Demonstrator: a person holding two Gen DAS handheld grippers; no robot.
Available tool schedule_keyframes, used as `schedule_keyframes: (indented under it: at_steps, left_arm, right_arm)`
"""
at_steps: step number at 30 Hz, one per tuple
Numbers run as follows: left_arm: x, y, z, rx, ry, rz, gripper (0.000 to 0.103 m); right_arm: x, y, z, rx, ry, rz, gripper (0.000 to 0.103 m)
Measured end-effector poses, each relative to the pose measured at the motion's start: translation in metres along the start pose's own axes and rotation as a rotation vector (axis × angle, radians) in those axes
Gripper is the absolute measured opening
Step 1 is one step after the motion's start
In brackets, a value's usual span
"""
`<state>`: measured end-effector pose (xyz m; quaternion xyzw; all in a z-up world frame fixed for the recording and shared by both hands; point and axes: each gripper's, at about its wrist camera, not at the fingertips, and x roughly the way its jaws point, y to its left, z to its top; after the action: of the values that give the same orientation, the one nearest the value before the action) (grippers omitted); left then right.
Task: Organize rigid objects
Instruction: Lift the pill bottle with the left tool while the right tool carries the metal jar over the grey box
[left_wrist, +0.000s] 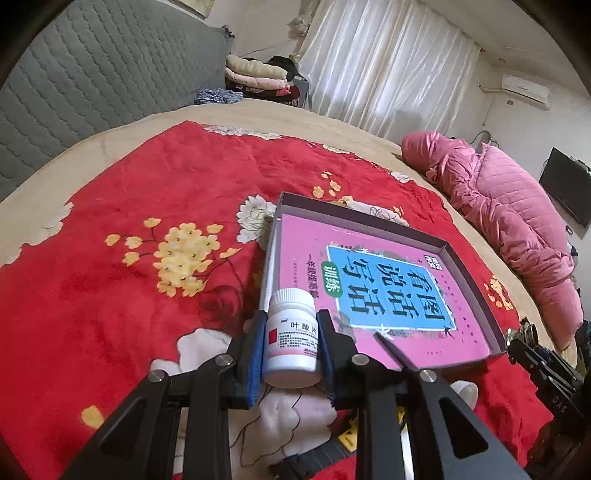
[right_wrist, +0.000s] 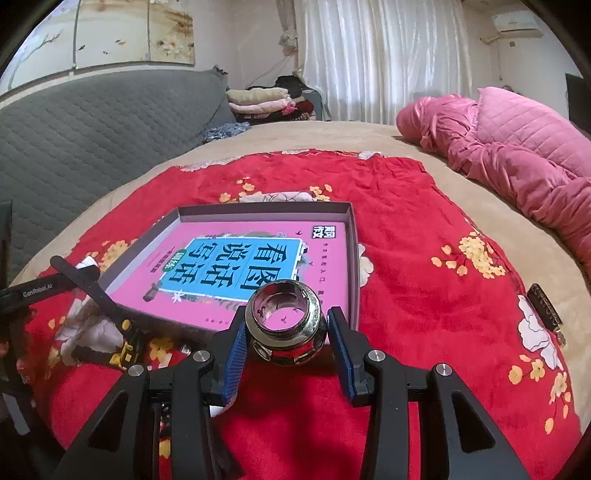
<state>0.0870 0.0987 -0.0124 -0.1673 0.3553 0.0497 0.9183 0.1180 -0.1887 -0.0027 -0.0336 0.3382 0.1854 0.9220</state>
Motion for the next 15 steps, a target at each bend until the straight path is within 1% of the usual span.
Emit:
schedule_keyframes:
  at_steps: [4,7,10,15]
  left_arm:
    - [0.010,-0.007,0.003,0.026,-0.004,-0.005,0.027]
    - [0.019,-0.006,0.004,0.018,0.006,-0.007,0.027]
    - [0.028,-0.005,0.005,0.014,0.022,0.005,0.027]
    - [0.034,-0.005,0.006,0.024,0.016,0.011,0.027]
  right_arm:
    - [0.004,-0.002,0.002,0.004,0.000,0.003,0.043]
    - [0.008,-0.001,0.005,-0.005,-0.004,0.002,0.043]
    - [0.014,0.002,0.007,-0.022,-0.004,-0.008,0.043]
    - [0.026,0.005,0.010,-0.046,0.015,-0.037,0.043]
